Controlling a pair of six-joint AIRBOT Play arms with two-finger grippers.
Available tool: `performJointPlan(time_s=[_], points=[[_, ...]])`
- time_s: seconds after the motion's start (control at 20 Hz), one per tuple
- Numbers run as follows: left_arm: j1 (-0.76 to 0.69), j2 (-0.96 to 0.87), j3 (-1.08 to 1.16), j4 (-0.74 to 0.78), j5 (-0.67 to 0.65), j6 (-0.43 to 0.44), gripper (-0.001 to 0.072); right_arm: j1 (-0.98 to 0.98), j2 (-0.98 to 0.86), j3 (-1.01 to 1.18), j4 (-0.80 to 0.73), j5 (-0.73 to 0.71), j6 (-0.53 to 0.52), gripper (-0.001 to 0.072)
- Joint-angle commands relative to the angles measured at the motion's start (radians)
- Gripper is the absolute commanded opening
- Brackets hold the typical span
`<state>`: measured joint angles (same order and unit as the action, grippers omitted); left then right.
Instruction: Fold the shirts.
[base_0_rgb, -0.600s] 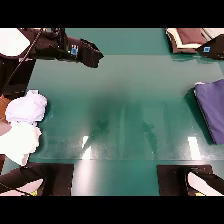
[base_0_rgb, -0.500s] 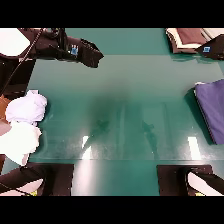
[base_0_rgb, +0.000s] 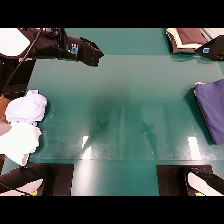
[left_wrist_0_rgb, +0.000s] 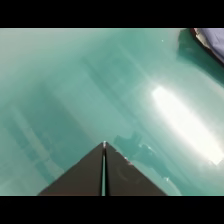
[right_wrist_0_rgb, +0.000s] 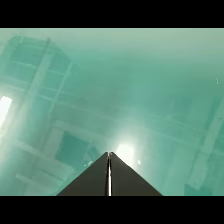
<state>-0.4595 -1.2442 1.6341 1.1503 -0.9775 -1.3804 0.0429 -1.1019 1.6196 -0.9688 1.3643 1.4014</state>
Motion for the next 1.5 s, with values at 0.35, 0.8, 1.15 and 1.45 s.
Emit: performJointPlan(time_s=[0.35, 0.8, 1.15, 1.45], points=[[0.196, 0.109, 0.012, 0.246, -0.174, -0.029, 0.003, 0.0, 0.0, 0.001, 0.0, 0.028, 0.001, 0.0016], [0.662, 0.125, -0.404, 0.486, -0.232, -0.113, 0.0612, 0.0, 0.0, 0.001, 0.0, 0.023, 0.001, 0.0016], [0.707, 0.017, -0.731, 0.488, 0.02, -0.145, 0.0609, 0.0, 0.0, 0.001, 0.0, 0.021, 0.001, 0.0016], [0.702, 0.067, -0.57, 0.483, -0.1, -0.164, 0.0028, 0.0, 0.0, 0.002, 0.01, -0.034, 0.001, 0.0016]])
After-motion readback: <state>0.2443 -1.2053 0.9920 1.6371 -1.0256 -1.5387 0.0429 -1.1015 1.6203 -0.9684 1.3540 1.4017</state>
